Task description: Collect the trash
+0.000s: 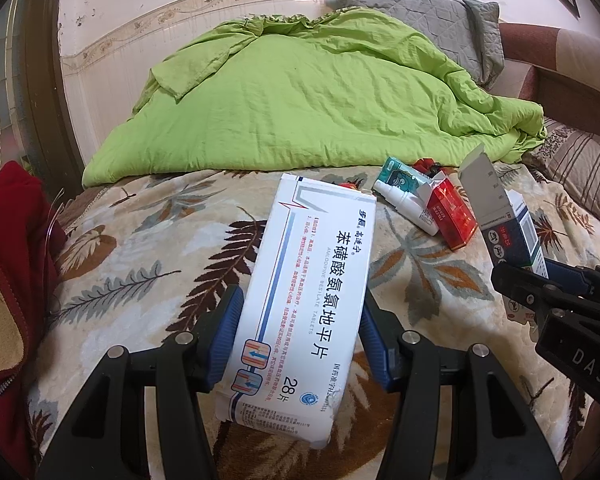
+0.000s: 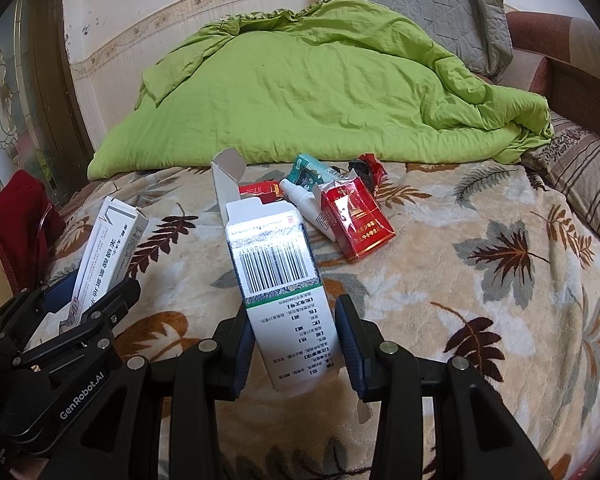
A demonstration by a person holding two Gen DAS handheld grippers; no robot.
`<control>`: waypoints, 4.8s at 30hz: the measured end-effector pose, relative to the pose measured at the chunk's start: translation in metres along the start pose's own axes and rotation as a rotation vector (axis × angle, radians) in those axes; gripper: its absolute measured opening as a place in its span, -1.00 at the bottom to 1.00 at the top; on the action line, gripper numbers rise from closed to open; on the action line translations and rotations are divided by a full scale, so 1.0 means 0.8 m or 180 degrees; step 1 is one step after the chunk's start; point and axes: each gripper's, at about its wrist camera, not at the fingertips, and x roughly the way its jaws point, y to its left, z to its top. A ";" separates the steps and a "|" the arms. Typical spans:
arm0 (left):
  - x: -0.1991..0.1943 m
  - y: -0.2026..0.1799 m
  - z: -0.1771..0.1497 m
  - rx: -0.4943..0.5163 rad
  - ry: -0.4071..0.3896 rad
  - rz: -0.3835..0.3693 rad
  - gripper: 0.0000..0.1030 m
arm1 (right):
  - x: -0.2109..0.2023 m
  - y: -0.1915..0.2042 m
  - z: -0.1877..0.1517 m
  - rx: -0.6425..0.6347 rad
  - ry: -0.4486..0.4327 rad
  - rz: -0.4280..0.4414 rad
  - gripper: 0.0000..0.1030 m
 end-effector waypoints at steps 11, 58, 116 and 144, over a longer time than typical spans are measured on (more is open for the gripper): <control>-0.001 -0.001 0.000 -0.0015 -0.0002 -0.0028 0.07 | 0.001 -0.002 0.000 -0.0001 0.0001 -0.0007 -0.18; -0.202 -0.332 -0.004 0.1152 0.0466 -0.2806 0.36 | -0.342 -0.357 -0.206 0.1723 0.0133 -0.1363 0.06; 0.101 0.051 0.049 -0.0809 0.0604 -0.0545 0.41 | 0.209 -0.085 0.088 -0.0362 0.0879 0.0593 0.17; 0.153 -0.020 0.099 -0.1123 0.1165 -0.1297 0.06 | 0.059 -0.140 0.057 0.1622 -0.0051 -0.0728 0.16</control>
